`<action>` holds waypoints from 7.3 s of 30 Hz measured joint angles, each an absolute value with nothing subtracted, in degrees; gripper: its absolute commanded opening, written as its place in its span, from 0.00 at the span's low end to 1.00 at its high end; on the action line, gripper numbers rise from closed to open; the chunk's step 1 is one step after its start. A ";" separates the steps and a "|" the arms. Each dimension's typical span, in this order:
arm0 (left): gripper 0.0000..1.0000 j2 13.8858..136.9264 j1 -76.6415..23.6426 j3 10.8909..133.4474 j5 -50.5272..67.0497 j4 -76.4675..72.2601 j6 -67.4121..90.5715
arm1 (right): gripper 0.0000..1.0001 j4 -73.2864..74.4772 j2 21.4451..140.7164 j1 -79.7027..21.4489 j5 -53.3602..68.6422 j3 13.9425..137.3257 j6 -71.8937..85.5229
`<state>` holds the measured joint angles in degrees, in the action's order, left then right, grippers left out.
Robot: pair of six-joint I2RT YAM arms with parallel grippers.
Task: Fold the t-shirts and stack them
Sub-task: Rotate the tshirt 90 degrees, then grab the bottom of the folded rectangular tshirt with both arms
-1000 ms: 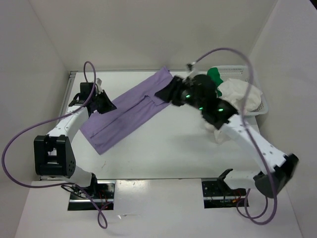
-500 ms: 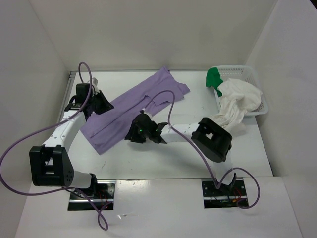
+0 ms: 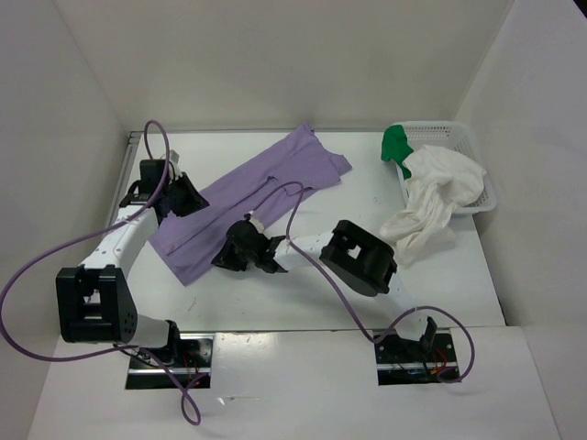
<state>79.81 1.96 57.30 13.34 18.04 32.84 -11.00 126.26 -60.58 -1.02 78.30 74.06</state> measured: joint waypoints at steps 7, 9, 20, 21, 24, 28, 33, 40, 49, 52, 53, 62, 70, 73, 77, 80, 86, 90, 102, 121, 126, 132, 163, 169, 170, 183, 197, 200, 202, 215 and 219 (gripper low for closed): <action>0.26 81.32 1.96 57.41 13.87 17.91 32.60 | 0.01 -13.13 127.72 -59.48 0.12 77.87 75.55; 0.26 82.32 1.96 57.47 14.31 17.65 32.42 | 0.01 -15.03 126.06 -58.92 0.97 74.54 74.70; 0.53 92.47 -2.13 65.28 14.79 15.27 31.53 | 0.01 -8.27 103.35 -56.55 6.48 48.23 63.24; 0.55 94.08 -3.01 66.67 14.76 15.03 31.55 | 0.01 -7.09 101.58 -56.55 7.29 46.68 62.52; 0.61 99.24 -5.45 71.20 14.66 14.15 31.51 | 0.01 -4.10 96.79 -55.96 8.73 42.52 60.80; 0.70 107.53 -8.56 78.50 14.46 12.45 31.18 | 0.01 1.28 89.93 -54.30 9.76 37.26 59.35; 0.77 119.11 -11.46 89.86 13.15 11.57 29.39 | 0.37 7.03 82.94 -50.30 10.17 33.78 58.11; 0.70 135.66 -12.43 108.95 11.81 12.21 27.22 | 0.39 12.69 74.04 -46.19 10.81 33.04 56.84; 0.25 150.19 -12.43 130.15 11.99 15.11 25.80 | 0.39 15.84 67.92 -43.97 11.73 33.04 57.17; 0.14 152.42 -12.45 133.03 14.39 14.96 25.91 | 0.41 15.99 67.88 -43.38 11.94 32.99 57.36; 0.12 152.83 -12.51 133.56 15.03 14.90 25.89 | 0.41 16.01 67.88 -42.89 12.01 32.99 57.36; 0.00 153.18 -12.49 133.53 15.90 14.15 27.29 | 0.45 15.99 71.88 -38.35 12.91 33.01 54.33; 0.00 148.00 -3.92 124.16 13.56 11.07 32.01 | 0.49 16.12 78.48 -37.98 13.50 35.90 50.30; 0.18 145.93 -0.14 120.90 12.03 10.41 34.11 | 0.54 16.10 81.08 -37.98 14.28 38.06 48.99; 0.70 141.88 2.57 114.17 12.73 5.98 35.81 | 0.59 15.46 83.11 -37.98 15.27 39.27 47.59; 0.81 135.04 2.24 105.36 12.64 5.02 35.77 | 0.59 14.48 85.23 -37.95 16.78 39.75 47.03; 0.70 112.95 0.91 77.84 12.49 3.09 36.49 | 0.57 12.25 87.02 -38.02 19.90 39.97 46.30; 0.41 98.28 0.78 62.35 13.50 4.89 37.71 | 0.55 11.57 87.02 -38.79 21.12 39.77 45.34; 0.35 63.59 -0.91 40.82 8.62 25.56 46.78 | 0.55 9.41 87.02 -44.71 22.96 37.80 47.81; 0.57 62.48 -8.23 33.98 12.97 29.58 52.62 | 0.12 10.46 85.84 -42.19 17.65 36.23 48.97; 0.59 66.52 -8.25 36.82 12.71 26.33 52.45 | 0.50 15.79 77.80 -41.04 16.21 34.57 48.88; 0.60 73.54 -8.34 42.44 12.58 19.46 51.00 | 0.56 17.34 84.40 -32.86 15.84 46.54 44.47; 0.61 70.70 -8.36 41.19 12.45 19.53 49.47 | 0.15 6.26 142.45 -19.84 22.11 109.54 43.64; 0.61 70.37 -8.36 41.39 12.01 20.32 49.17 | 0.00 8.32 145.16 -19.16 23.66 113.36 44.75; 0.61 70.37 -8.36 41.50 11.92 20.69 48.77 | 0.00 8.49 145.16 -18.98 23.75 113.38 45.01; 0.61 71.18 -9.78 40.88 13.47 24.08 43.83 | 0.32 6.83 136.92 -10.52 24.53 99.83 43.33; 0.63 72.75 -17.58 41.01 2.74 35.00 50.85 | 0.55 11.16 103.33 -12.47 19.03 69.76 41.06; 0.63 74.00 -16.43 40.73 2.44 35.07 51.70 | 0.55 11.29 90.28 -20.03 18.39 57.95 43.07; 0.58 75.37 -15.16 39.48 3.29 34.76 52.82 | 0.52 10.90 81.69 -28.38 18.52 48.03 45.04; 0.37 74.46 -15.07 31.70 14.13 30.87 57.45 | 0.46 9.54 72.77 -39.51 20.08 27.77 53.52; 0.30 74.94 -15.66 31.53 15.05 31.31 57.67 | 0.46 7.49 72.73 -40.51 21.17 26.04 55.29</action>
